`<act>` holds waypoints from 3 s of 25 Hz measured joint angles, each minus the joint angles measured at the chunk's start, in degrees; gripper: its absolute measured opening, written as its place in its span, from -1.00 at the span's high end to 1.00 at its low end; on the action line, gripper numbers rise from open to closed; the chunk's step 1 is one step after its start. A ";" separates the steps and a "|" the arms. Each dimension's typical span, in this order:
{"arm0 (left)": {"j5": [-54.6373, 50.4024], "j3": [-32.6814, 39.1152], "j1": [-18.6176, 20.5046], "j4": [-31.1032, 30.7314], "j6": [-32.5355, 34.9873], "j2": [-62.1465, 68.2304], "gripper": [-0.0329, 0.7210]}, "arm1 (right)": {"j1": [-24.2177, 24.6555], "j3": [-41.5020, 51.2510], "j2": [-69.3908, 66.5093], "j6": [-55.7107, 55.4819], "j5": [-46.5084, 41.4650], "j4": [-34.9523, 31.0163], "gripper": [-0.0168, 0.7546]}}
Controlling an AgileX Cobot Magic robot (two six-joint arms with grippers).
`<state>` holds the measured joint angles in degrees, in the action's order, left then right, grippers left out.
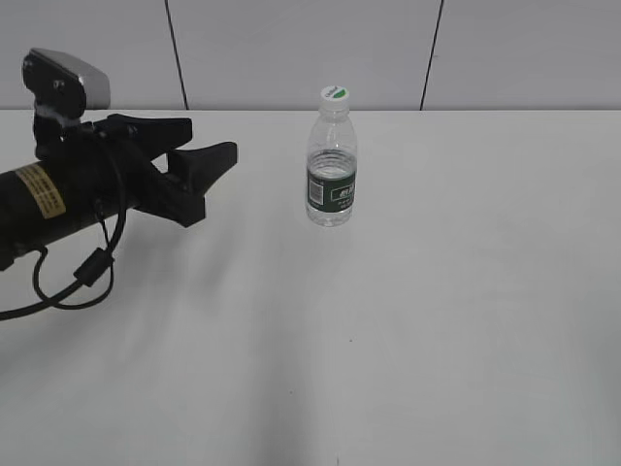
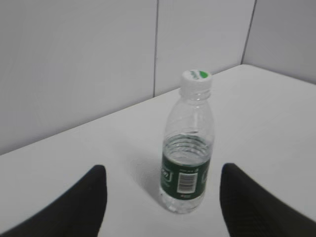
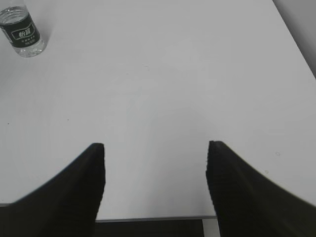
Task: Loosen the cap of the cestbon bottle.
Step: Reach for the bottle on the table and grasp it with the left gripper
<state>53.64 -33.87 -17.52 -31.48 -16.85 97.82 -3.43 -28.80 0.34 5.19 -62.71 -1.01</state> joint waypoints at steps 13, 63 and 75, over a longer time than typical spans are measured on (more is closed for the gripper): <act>11.35 -0.07 0.35 -9.33 -1.21 5.87 -0.24 | 0.00 0.00 0.00 0.00 0.00 0.00 -0.34; 1.14 -46.89 -4.17 -25.44 -27.28 42.51 -0.48 | 0.00 0.00 0.00 0.00 0.00 0.00 -0.34; 1.78 -46.89 -4.12 -25.77 -27.28 42.64 -0.11 | 0.00 0.00 0.00 0.00 0.00 0.00 -0.34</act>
<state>55.42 -80.76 -21.63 -57.25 -44.13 140.47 -3.43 -28.80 0.34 5.19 -62.71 -1.01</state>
